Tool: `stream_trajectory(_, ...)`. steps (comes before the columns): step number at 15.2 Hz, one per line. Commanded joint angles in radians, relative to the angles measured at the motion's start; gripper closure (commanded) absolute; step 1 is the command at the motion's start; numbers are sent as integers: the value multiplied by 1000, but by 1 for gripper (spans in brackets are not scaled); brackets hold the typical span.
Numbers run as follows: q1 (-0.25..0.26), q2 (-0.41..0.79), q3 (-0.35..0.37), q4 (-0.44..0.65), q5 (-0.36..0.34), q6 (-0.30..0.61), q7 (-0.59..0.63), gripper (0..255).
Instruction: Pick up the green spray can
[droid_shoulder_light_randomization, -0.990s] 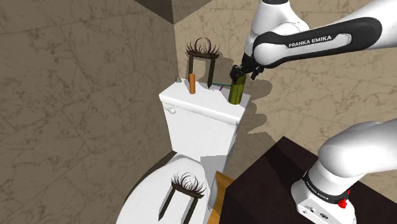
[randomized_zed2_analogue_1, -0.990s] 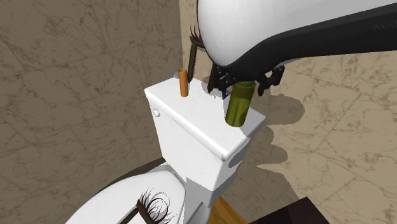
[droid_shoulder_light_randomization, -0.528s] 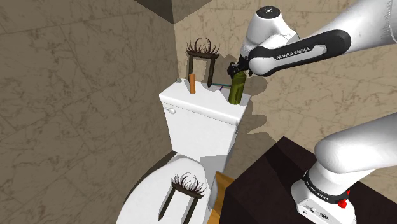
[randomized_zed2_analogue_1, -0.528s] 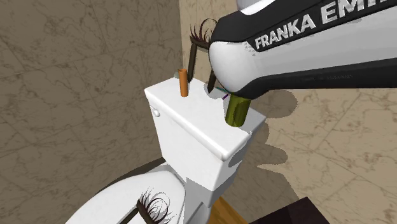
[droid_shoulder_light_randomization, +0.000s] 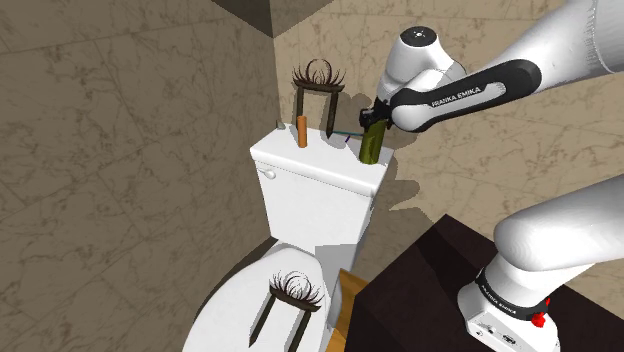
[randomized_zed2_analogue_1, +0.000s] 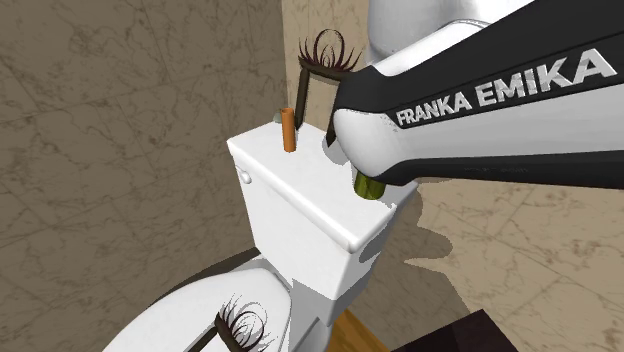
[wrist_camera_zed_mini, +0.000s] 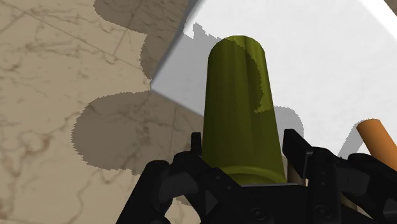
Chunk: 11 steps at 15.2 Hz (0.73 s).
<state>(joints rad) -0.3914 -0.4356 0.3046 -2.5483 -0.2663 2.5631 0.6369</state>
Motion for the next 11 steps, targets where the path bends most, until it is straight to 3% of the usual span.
stream_trajectory(1,0,1,0,-2,0,1,1,255)
stream_trajectory(8,-1,4,1,0,-1,2,1,255)
stream_trajectory(11,10,-14,-10,26,16,-40,-20,255)
